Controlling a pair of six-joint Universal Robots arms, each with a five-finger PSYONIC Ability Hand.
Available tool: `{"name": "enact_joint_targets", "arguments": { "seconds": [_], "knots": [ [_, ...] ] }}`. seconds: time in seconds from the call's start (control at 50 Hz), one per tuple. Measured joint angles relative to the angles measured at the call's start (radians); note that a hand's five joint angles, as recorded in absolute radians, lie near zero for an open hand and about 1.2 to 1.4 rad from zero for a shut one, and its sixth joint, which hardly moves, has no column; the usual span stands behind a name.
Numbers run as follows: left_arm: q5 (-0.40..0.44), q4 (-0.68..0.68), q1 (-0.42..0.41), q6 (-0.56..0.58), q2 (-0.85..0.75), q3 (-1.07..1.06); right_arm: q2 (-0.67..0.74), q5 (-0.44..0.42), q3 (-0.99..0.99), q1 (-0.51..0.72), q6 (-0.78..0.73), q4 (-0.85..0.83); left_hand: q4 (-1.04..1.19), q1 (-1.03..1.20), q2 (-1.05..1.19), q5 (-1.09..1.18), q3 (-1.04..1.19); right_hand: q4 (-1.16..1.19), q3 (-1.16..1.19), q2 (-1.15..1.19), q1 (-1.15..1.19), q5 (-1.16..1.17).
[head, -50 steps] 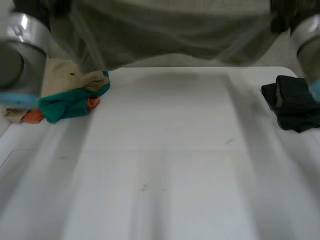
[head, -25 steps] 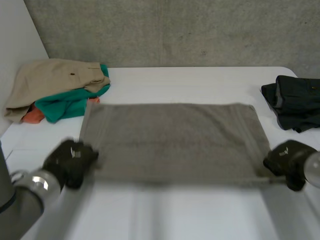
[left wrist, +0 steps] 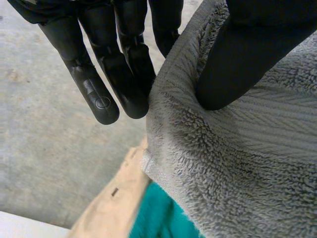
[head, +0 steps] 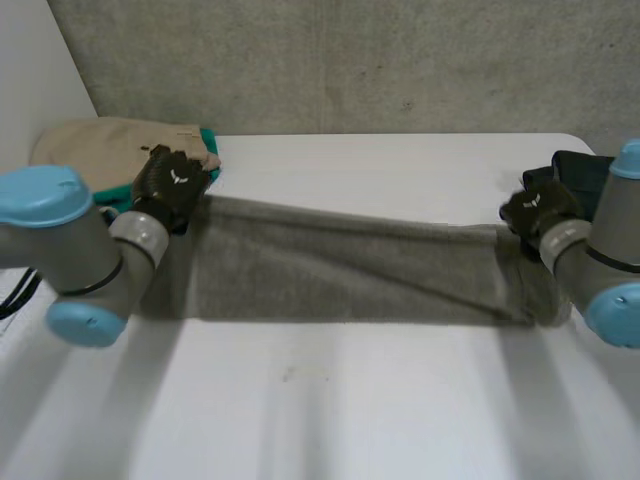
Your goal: Fold the laundry.
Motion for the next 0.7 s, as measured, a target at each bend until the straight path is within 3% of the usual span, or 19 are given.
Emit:
{"name": "enact_joint_targets", "arguments": {
  "seconds": [0.12,0.14,0.18,0.22,0.26,0.32,0.56,0.7],
  "knots": [
    [-0.050,0.003,-0.029,-0.016,-0.187,0.223,0.170,-0.010,-0.189,0.021,-0.008,-0.109,0.000,0.000,0.000,0.000,0.000,-0.002,-0.007,-0.006,-0.005,0.006],
    [-0.057,-0.001,-0.035,-0.017,-0.214,0.254,0.206,-0.012,-0.231,0.024,-0.010,-0.121,-0.022,-0.020,-0.028,-0.013,-0.028,-0.136,-0.132,-0.129,-0.109,-0.114],
    [-0.063,-0.004,-0.043,-0.018,-0.241,0.286,0.266,-0.015,-0.300,0.028,-0.015,-0.134,-0.238,-0.249,-0.237,-0.191,-0.231,-0.444,-0.461,-0.468,-0.437,-0.426],
    [-0.068,-0.006,-0.053,-0.018,-0.264,0.311,0.327,-0.015,-0.372,0.031,-0.023,-0.140,-0.595,-0.654,-0.591,-0.541,-0.579,-0.805,-0.801,-0.814,-0.781,-0.792],
    [-0.069,-0.006,-0.062,-0.018,-0.273,0.324,0.360,-0.013,-0.418,0.033,-0.025,-0.141,-0.901,-0.942,-0.893,-0.837,-0.880,-0.945,-0.940,-0.945,-0.908,-0.912],
    [-0.071,-0.004,-0.076,-0.024,-0.276,0.331,0.388,-0.009,-0.481,0.033,-0.018,-0.142,-0.996,-0.983,-0.990,-0.923,-0.982,-0.985,-0.980,-0.968,-0.920,-0.935],
    [-0.105,-0.024,-0.086,-0.135,-0.137,0.254,0.195,-0.004,-0.456,0.019,0.173,-0.090,-0.996,-0.983,-0.991,-0.923,-0.982,-0.985,-0.980,-0.968,-0.920,-0.935],
    [-0.117,-0.036,-0.076,-0.261,0.055,0.062,0.024,-0.039,-0.247,-0.017,0.284,0.213,-0.996,-0.983,-0.991,-0.923,-0.982,-0.985,-0.980,-0.968,-0.920,-0.934]
  ]
}}
